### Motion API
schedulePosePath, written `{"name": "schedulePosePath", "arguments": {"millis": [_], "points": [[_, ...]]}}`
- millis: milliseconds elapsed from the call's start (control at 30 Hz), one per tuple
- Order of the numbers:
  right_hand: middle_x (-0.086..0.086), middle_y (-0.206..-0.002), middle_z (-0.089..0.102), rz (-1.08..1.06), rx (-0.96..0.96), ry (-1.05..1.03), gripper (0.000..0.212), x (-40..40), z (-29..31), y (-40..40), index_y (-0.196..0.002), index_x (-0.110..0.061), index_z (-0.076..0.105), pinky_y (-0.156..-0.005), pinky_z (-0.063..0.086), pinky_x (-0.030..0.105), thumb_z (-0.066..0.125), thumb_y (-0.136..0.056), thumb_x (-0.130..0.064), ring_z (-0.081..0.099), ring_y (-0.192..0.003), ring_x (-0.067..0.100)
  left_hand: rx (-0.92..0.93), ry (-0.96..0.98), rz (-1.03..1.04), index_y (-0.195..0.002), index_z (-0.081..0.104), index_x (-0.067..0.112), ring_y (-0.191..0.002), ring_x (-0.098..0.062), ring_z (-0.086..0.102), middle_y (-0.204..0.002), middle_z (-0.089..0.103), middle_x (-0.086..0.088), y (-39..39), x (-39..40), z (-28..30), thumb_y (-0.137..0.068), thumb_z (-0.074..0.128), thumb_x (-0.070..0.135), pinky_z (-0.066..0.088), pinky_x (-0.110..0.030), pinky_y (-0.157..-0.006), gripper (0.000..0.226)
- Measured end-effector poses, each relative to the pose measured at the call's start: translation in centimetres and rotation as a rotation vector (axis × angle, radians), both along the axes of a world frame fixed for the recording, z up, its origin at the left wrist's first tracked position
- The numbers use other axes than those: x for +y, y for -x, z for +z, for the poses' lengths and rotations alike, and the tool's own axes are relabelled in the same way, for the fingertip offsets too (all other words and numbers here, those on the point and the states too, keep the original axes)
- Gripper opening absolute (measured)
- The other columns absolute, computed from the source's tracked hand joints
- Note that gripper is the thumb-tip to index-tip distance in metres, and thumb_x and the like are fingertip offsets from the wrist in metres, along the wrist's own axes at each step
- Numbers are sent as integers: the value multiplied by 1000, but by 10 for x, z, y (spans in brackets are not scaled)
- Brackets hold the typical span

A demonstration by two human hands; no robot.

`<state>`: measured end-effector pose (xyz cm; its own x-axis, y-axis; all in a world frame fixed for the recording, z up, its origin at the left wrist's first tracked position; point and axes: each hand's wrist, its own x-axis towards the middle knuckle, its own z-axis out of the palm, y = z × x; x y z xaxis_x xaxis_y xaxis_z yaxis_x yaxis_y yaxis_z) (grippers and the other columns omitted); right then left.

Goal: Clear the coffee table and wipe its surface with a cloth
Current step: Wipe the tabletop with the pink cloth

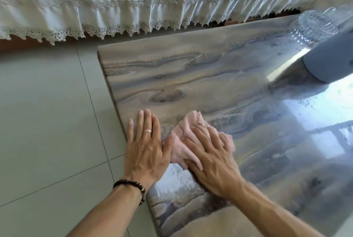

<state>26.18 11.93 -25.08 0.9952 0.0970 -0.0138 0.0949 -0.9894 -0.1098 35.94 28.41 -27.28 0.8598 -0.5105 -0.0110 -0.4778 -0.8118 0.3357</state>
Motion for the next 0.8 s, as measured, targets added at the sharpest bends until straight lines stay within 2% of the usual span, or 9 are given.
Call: {"name": "schedulePosePath", "arguments": {"millis": [100,167,233,300,400,500,567,700,800], "points": [[6,-156,34,66,24,92,52,-40,-2,-28,-143,-35,42,-107,34,51,40,-94,-54,31,-142,32,-59,-43,-6,-142,35,-4,-144,-34,19,-152,26,-23,-1,-1,-3,-97,11,55,9,-51,-117,78],[6,-156,35,-22,0,65,50,-33,-3,-38,-141,-32,46,-110,30,52,43,-94,-49,29,-144,30,-60,-48,-11,-142,35,-4,-144,-34,19,-152,25,-22,-1,-1,-5,-96,8,56,9,-51,-117,81],[8,-160,28,-158,-75,6,53,-3,-7,-22,-147,-25,42,-116,22,54,43,-97,-42,17,-150,28,-59,-46,-2,-143,35,-4,-144,-34,18,-153,25,-22,-1,-1,-5,-94,3,59,9,-52,-117,85],[8,-164,17,-166,-56,7,58,24,-9,17,-154,-24,30,-119,16,55,37,-100,-43,6,-152,29,-55,-42,5,-143,34,-4,-144,-33,18,-153,24,-22,1,-2,-2,-93,0,61,10,-52,-117,89],[7,-157,33,-73,-25,-30,56,4,-4,25,-150,-29,37,-110,30,57,36,-98,-52,28,-145,32,-58,-43,3,-144,32,-3,-145,-33,15,-154,23,-21,1,-3,-2,-91,0,62,7,-51,-118,90],[3,-159,25,-363,-14,-9,61,-28,-3,-46,-149,-36,30,-104,31,55,24,-92,-59,30,-139,36,-54,-52,11,-144,32,-3,-146,-32,12,-155,22,-21,3,-4,-3,-91,0,62,5,-49,-118,89],[1,-157,26,-464,-17,15,58,-21,-5,-63,-145,-38,34,-102,32,56,25,-91,-58,30,-136,37,-59,-49,14,-143,33,-3,-146,-32,13,-154,23,-21,5,-4,-4,-92,0,61,6,-49,-118,88],[6,-160,28,-214,-86,-41,54,28,-5,40,-149,-28,41,-115,22,48,37,-99,-49,19,-149,29,-41,-38,-11,-141,36,-6,-144,-34,17,-152,26,-23,4,-2,0,-93,3,59,10,-52,-117,87],[2,-154,35,-238,-77,-45,54,4,4,39,-146,-32,42,-104,32,47,40,-96,-53,30,-140,28,-42,-30,-12,-142,35,-6,-144,-34,17,-152,26,-24,5,-4,4,-93,2,60,10,-52,-116,89]]}}
